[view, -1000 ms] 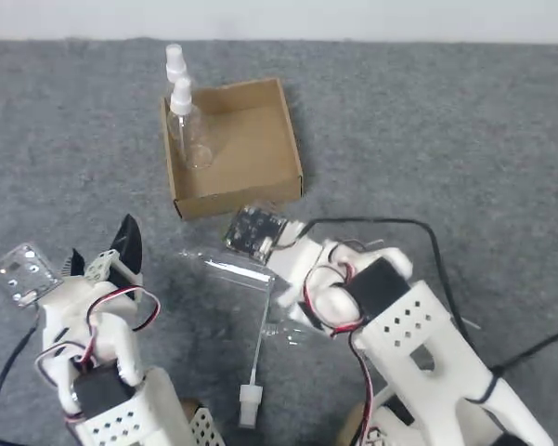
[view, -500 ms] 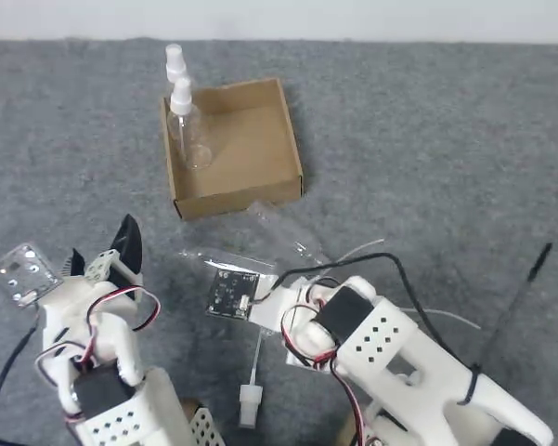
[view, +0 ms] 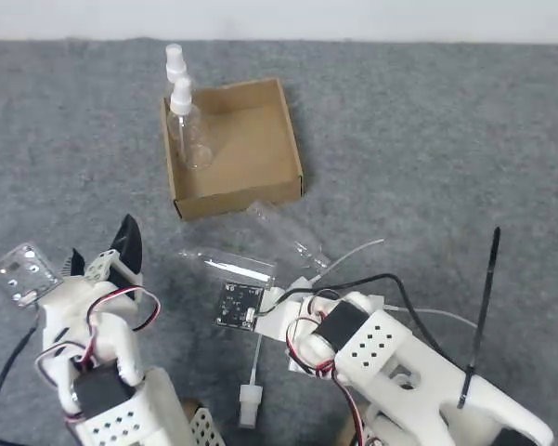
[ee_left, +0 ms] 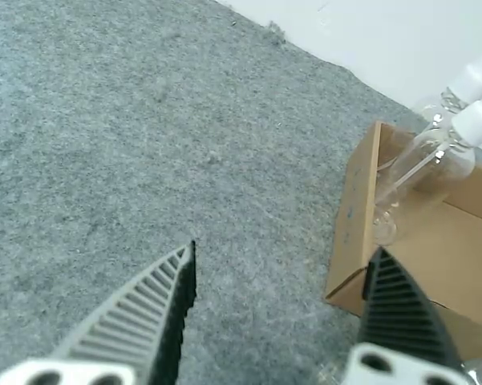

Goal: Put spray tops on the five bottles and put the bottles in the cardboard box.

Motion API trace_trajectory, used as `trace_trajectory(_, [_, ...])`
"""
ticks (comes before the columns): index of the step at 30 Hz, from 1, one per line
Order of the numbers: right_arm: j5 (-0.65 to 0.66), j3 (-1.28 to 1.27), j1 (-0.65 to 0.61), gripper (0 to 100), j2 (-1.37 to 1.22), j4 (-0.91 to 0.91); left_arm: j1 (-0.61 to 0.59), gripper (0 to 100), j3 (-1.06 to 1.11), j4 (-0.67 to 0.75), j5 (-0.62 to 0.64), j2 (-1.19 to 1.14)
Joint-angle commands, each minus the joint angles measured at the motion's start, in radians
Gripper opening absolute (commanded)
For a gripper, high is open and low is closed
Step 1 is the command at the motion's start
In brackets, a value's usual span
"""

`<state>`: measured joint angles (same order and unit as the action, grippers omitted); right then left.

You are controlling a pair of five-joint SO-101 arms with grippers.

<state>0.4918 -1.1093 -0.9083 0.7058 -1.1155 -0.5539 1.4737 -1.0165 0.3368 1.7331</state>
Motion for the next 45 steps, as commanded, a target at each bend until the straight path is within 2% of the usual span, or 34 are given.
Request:
trace_trajectory(1, [0.012, -0.014, -0.007, 26.4, 0.031, 0.050, 0.002, 31, -0.005, 0.031, 0.014, 0.014])
trace_trajectory(11, [0.005, -0.023, -0.007, 26.0, 0.031, 0.050, 0.002, 31, -0.005, 0.031, 0.014, 0.014])
trace_trajectory(19, [0.005, 0.014, -0.002, 5.8, 0.035, 0.036, 0.002, 31, -0.005, 0.031, 0.014, 0.014])
trace_trajectory(30, [0.003, 0.264, -0.001, 3.0, 0.045, -0.194, 0.002, 31, -0.004, 0.031, 0.012, 0.014])
trace_trajectory(33, [-0.048, 0.325, 0.002, 3.0, 0.045, -0.229, 0.002, 31, -0.004, 0.031, 0.012, 0.014])
trace_trajectory(37, [-0.103, 0.393, 0.071, 3.0, 0.045, -0.237, 0.002, 31, 0.004, 0.034, 0.009, 0.014])
trace_trajectory(45, [-0.196, 0.422, 0.332, 3.0, 0.045, -0.182, 0.002, 31, 0.015, 0.051, 0.008, 0.014])
